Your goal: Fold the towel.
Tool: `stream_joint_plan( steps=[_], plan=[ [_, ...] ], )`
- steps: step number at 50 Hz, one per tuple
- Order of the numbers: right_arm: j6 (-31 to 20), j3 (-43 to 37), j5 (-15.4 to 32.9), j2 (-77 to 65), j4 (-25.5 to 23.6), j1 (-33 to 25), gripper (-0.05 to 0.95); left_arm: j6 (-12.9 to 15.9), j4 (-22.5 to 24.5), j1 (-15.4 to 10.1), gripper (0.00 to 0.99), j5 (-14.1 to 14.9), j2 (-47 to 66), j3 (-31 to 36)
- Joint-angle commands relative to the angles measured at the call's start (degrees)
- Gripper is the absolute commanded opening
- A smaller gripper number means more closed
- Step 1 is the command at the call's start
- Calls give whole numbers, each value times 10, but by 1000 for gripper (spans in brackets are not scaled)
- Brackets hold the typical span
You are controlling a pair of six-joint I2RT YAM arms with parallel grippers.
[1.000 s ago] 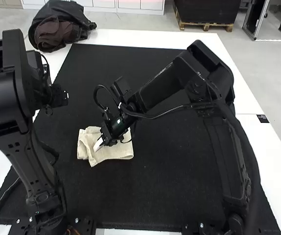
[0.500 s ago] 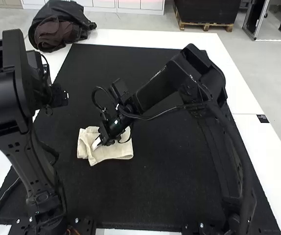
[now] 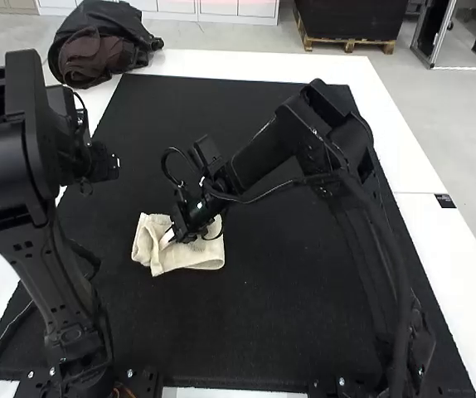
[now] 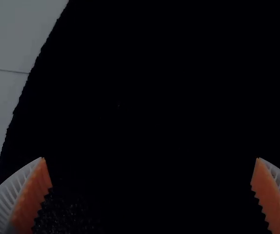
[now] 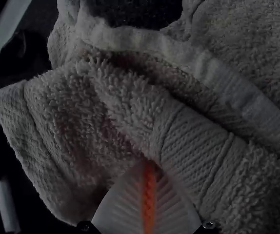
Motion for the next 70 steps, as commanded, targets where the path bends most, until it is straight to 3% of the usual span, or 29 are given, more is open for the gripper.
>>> stream_joint_plan(
  steps=[1, 23, 37, 39, 43, 47, 58, 65, 70],
  plan=[
    [-4, 12, -2, 8, 11, -9, -25, -2, 4, -4, 962, -2, 9, -1],
    [-5, 25, 6, 43, 39, -19, -25, -9, 9, -11, 962, -2, 7, 8],
    [16, 48, 3, -54, -25, -33, -20, -8, -19, -11, 962, -2, -5, 45],
    [23, 52, 4, -73, -34, -37, 64, -8, -24, -11, 962, -1, -8, 53],
    [32, 55, 5, -106, -52, -38, 444, -8, -33, -11, 962, 0, -13, 64],
    [32, 52, 6, -140, -73, -38, 938, -8, -45, -11, 962, 3, -18, 77],
    [19, 54, 23, -247, -118, -62, 921, -8, -84, -16, 962, 13, -42, 107],
    [2, 55, 102, -336, -117, -98, 921, -19, -102, -56, 961, 11, -66, 137],
    [-6, 53, 131, -397, -119, -134, 921, -30, -127, -89, 962, 10, -89, 169]
  ],
)
